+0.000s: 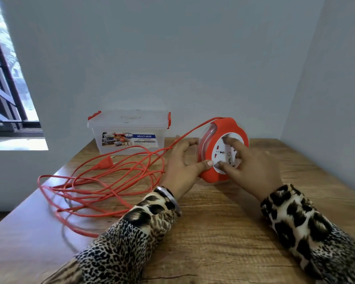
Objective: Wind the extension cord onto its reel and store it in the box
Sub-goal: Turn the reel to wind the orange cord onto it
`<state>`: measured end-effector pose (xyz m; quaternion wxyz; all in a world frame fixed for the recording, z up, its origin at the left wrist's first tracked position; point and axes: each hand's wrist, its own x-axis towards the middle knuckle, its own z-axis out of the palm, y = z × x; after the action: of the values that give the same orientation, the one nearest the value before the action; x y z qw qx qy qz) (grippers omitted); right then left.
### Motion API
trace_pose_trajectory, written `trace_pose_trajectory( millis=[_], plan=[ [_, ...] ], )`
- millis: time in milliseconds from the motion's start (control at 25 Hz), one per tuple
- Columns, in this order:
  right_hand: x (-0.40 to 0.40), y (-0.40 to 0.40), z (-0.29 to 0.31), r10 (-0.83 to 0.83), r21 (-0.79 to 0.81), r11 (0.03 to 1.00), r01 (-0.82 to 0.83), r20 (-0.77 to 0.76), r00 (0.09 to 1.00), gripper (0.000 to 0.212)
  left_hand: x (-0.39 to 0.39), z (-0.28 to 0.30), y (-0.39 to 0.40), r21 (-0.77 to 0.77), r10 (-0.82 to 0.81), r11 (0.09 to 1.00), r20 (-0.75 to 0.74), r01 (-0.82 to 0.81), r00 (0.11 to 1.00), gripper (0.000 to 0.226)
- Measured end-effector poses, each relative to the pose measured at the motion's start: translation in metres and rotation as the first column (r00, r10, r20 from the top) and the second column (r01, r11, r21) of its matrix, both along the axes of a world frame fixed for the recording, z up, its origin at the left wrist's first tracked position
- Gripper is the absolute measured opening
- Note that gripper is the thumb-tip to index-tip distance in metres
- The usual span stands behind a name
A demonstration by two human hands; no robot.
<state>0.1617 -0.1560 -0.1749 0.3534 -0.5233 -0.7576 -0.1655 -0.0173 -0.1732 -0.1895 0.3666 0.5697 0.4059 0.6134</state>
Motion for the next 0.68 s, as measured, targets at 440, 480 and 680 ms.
trace_pose_trajectory(
  millis=[440, 480, 680],
  plan=[
    [0.004, 0.008, 0.001, -0.058, -0.334, 0.916, -0.222, -0.658, 0.75, 0.082, 0.012, -0.002, -0.004, 0.009, -0.062, 0.998, -0.118, 0.063, 0.991, 0.051],
    [0.009, 0.008, 0.005, -0.08, -0.364, 0.912, -0.19, -0.612, 0.786, 0.083, 0.01, 0.002, -0.005, 0.014, -0.023, 1.0, -0.253, 0.028, 0.967, 0.049],
    [0.037, 0.008, 0.019, -0.235, -0.472, 0.881, 0.045, -0.352, 0.906, 0.069, -0.018, 0.032, -0.015, 0.287, 0.406, 0.913, -0.6, -0.289, 0.689, 0.022]
  ],
)
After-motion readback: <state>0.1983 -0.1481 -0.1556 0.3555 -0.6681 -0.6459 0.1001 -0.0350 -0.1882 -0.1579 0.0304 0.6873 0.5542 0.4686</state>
